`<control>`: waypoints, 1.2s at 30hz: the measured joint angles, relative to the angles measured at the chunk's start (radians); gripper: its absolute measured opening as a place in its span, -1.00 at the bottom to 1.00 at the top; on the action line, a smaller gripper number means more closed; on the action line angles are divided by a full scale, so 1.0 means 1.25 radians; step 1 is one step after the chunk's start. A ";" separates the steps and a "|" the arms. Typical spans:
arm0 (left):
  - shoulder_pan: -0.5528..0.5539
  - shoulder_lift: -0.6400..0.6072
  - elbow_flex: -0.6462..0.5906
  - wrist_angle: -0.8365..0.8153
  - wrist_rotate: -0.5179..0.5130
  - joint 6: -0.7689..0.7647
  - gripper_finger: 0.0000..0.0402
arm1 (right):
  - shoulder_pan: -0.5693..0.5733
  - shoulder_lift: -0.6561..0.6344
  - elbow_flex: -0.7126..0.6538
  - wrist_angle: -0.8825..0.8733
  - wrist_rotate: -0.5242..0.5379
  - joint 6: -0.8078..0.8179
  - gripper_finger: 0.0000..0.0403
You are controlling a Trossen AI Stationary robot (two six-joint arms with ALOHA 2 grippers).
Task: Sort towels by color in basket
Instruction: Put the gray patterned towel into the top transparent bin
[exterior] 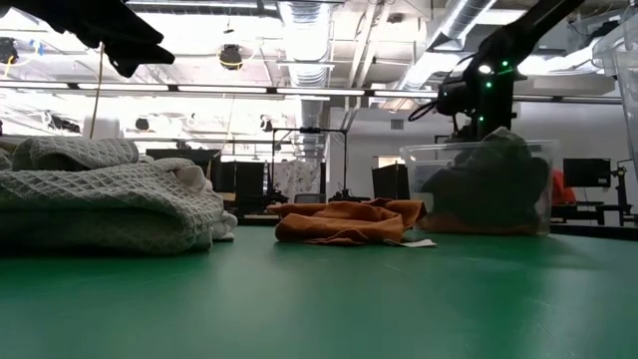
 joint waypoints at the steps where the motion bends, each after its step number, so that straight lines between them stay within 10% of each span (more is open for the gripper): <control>1: 0.000 0.000 0.000 0.000 0.000 0.000 -0.10 | 0.000 -0.001 -0.002 0.019 -0.027 0.005 -0.87; 36: 0.000 0.000 0.000 -0.002 0.016 -0.002 -0.10 | 0.038 0.022 0.030 0.001 -0.068 -0.060 -0.64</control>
